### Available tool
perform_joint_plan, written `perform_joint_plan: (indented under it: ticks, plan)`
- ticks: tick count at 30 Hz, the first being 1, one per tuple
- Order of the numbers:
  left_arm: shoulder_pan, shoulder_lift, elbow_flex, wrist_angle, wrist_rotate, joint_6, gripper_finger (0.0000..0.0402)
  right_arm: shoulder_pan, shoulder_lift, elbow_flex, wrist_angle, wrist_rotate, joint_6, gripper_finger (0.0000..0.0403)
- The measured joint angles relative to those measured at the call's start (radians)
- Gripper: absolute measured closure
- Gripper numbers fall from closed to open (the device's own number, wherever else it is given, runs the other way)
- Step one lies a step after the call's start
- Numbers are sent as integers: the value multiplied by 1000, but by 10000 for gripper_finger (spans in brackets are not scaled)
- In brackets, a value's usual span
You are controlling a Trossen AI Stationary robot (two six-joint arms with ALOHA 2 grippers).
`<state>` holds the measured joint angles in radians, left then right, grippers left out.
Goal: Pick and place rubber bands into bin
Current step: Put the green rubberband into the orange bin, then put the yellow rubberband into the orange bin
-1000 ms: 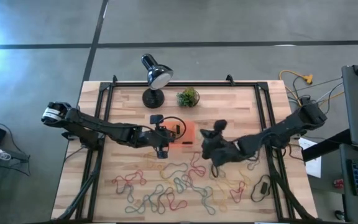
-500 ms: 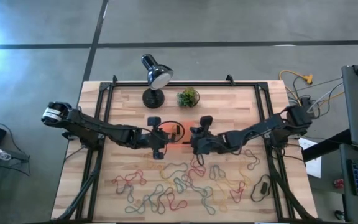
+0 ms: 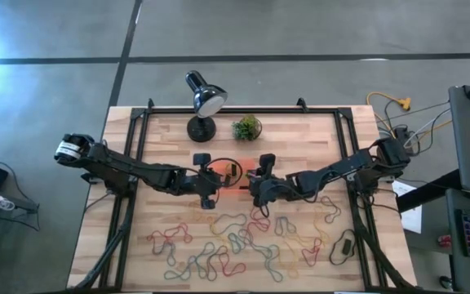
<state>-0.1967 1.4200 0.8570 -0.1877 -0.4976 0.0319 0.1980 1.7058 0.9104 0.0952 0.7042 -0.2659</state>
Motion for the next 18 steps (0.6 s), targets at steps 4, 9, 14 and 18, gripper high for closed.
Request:
perform_joint_plan:
  ticks: [4,9,14,18]
  plan:
    - [-1,0,1,0,0,0,317,0,0,0,0,-10,1,308]
    - [-2,0,1,-6,0,0,317,-2,-28,0,-1,-129,10,312]
    - [-2,0,1,-11,0,-1,317,-5,-64,0,-6,-140,16,318]
    - [-2,0,1,-11,1,0,317,-13,-84,1,-13,-163,58,322]
